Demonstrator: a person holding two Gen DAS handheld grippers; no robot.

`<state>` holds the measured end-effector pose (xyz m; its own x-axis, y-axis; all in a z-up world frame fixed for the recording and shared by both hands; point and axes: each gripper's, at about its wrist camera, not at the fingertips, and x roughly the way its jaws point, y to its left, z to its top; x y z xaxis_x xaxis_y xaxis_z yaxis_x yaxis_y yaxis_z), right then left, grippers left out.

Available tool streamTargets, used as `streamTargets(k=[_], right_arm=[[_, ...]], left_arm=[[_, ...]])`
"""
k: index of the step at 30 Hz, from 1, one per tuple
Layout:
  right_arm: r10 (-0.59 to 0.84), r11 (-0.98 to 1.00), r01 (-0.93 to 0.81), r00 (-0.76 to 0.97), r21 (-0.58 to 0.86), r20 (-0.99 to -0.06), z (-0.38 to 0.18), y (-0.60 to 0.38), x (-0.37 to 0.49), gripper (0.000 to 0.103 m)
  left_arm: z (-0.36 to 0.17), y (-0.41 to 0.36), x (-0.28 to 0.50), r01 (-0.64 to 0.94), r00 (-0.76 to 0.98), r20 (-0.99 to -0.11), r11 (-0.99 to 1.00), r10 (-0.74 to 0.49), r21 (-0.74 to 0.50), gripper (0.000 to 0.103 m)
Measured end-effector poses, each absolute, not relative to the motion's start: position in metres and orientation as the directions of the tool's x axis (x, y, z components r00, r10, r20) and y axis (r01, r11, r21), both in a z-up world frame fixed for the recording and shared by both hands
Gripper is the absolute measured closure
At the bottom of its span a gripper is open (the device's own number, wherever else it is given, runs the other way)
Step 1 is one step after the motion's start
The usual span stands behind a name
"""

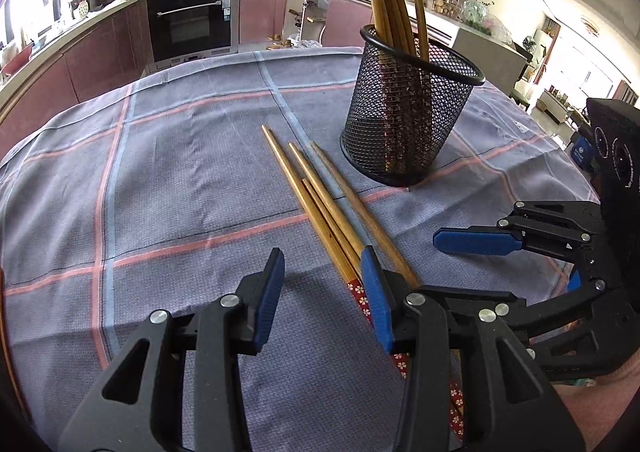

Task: Organize utensils
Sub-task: 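Move both grippers over the remaining chopsticks on the cloth, then close the left gripper on a chopstick while the right gripper grasps another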

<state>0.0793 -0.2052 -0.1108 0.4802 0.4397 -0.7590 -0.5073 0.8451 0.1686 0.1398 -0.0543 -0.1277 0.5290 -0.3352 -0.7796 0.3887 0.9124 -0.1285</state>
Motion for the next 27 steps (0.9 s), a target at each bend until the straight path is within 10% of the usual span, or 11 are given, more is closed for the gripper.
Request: streamTargets(k=[27], right_arm=[[0.416,0.857,-0.494,0.492,0.148,-0.765,-0.111,-0.192,0.095,0.068]], left_arm=[[-0.127,-0.045,0.142,0.355,0.535,-0.797,0.931,-0.281,-0.09,0.073]])
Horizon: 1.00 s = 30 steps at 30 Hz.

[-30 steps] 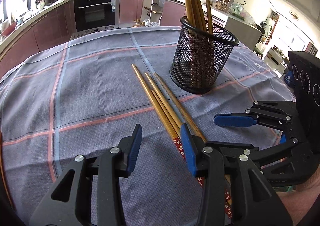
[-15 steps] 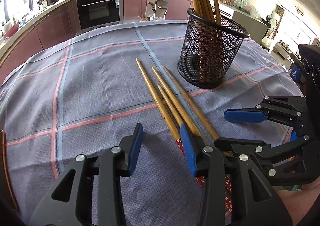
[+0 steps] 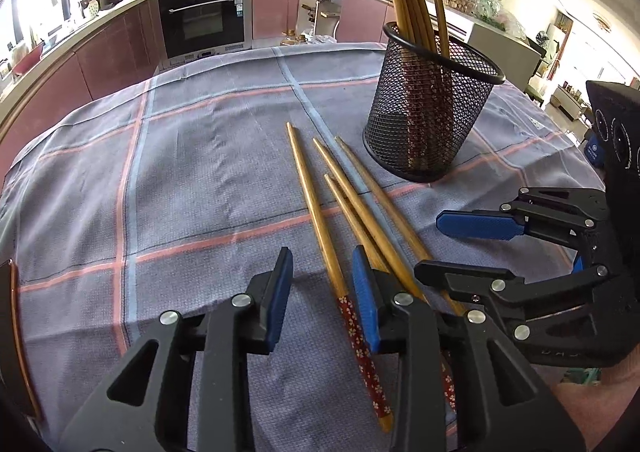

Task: Organize utensils
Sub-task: 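Close the left gripper on a chopstick while the right gripper grasps another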

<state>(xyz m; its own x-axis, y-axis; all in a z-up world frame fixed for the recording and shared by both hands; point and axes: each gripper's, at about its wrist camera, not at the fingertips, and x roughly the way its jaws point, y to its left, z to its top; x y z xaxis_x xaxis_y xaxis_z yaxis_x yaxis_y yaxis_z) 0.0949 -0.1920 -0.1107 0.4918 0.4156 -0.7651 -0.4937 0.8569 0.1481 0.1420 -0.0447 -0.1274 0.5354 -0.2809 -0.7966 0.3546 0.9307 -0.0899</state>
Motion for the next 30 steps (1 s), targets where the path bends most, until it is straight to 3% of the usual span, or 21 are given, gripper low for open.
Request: streamTargets(k=[5,12,16,23,30], right_arm=[[0.409,0.866,-0.477,0.5,0.152,-0.763,-0.112,-0.189,0.106,0.074],[0.435,0.871,-0.445,0.499,0.209,-0.75,-0.113,-0.194,0.115,0.092],[0.456,0.871,-0.42,0.497,0.255,-0.738,-0.115,-0.199,0.115,0.094],[0.495,0.86,-0.402,0.513,0.313,-0.701,-0.108,-0.214,0.108,0.097],[0.529,0.832,-0.465,0.497,0.304,-0.687,-0.1,-0.207,0.098,0.097]], left_arm=[[-0.13,-0.05,0.154,0.358,0.531,-0.802,0.93,-0.272,-0.078,0.073],[-0.132,-0.048,0.161,0.319,0.539,-0.798,0.942,-0.268,-0.1,0.089],[-0.132,-0.044,0.157,0.287,0.542,-0.792,0.948,-0.28,-0.138,0.095],[-0.127,-0.034,0.143,0.261,0.559,-0.775,0.95,-0.295,-0.173,0.096],[-0.124,-0.038,0.127,0.33,0.532,-0.768,0.923,-0.355,-0.198,0.096]])
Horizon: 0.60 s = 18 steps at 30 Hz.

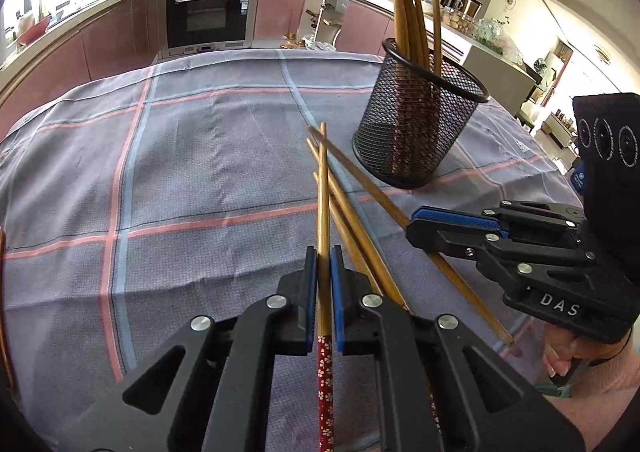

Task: Organize utensils
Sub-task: 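Close the left gripper on a chopstick while the right gripper grasps another, then lift both chopsticks upright and insert them into the mesh cup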

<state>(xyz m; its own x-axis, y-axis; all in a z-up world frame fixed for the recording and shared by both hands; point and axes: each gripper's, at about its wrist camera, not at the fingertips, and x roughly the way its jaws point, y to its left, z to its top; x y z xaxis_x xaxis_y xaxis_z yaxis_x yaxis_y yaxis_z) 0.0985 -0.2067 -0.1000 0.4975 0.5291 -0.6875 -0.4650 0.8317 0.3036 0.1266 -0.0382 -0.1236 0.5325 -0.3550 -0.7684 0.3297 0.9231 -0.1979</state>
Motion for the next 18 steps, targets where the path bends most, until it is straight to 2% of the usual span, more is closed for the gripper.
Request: streamTargets(k=[10,13,18], right_arm=[[0.501,0.833,-0.48,0.441,0.276,-0.745,-0.113,-0.194,0.106,0.095],[0.496,0.832,-0.484,0.433,0.27,-0.753,-0.115,-0.19,0.11,0.093],[0.5,0.828,-0.491,0.43,0.27,-0.752,-0.115,-0.188,0.114,0.094]], left_arm=[[-0.134,-0.043,0.13,0.365,0.481,-0.791,0.906,-0.38,-0.213,0.095],[-0.134,-0.042,0.137,0.374,0.468,-0.792,0.9,-0.391,-0.224,0.089],[-0.135,-0.044,0.151,0.382,0.453,-0.793,0.893,-0.407,-0.24,0.087]])
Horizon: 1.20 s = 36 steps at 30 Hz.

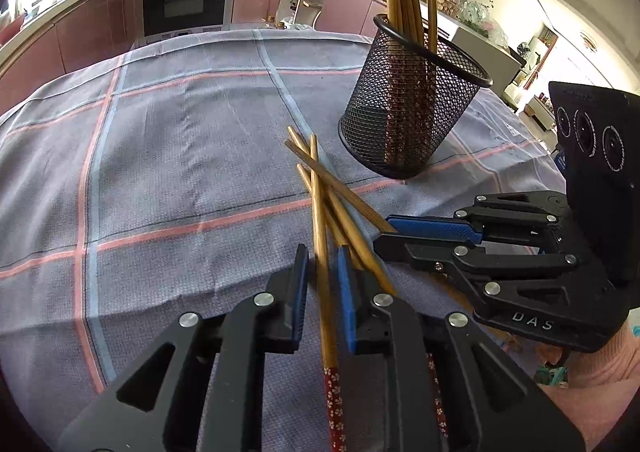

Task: Organize utensils
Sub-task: 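Lift both chopsticks upright and insert them into the mesh cup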

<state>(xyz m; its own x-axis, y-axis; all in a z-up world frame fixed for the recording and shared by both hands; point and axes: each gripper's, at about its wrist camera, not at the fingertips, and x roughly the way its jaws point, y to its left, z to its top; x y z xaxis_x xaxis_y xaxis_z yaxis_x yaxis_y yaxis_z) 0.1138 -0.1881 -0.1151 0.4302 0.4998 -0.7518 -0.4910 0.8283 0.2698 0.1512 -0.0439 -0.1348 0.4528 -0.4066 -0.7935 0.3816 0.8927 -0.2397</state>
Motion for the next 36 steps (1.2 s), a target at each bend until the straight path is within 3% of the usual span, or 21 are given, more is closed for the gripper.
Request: streamTargets(k=[9,23,36], right_arm=[[0.522,0.819,-0.51,0.477,0.261,-0.707,-0.095,-0.198,0.104,0.097],[0.567,0.808,-0.528,0.574,0.262,-0.591,-0.045,-0.226,0.091,0.098],[0.451,0.862,-0.453,0.476,0.229,-0.755,-0.105,-0.212,0.117,0.084]], left_arm=[[-0.128,-0.048,0.152,0.375,0.474,-0.786,0.898,-0.398,-0.228,0.095],[-0.049,-0.028,0.124,0.45,0.561,-0.635,0.84,-0.53,-0.303,0.095],[-0.072,-0.029,0.127,0.416,0.529,-0.686,0.857,-0.5,-0.304,0.095]])
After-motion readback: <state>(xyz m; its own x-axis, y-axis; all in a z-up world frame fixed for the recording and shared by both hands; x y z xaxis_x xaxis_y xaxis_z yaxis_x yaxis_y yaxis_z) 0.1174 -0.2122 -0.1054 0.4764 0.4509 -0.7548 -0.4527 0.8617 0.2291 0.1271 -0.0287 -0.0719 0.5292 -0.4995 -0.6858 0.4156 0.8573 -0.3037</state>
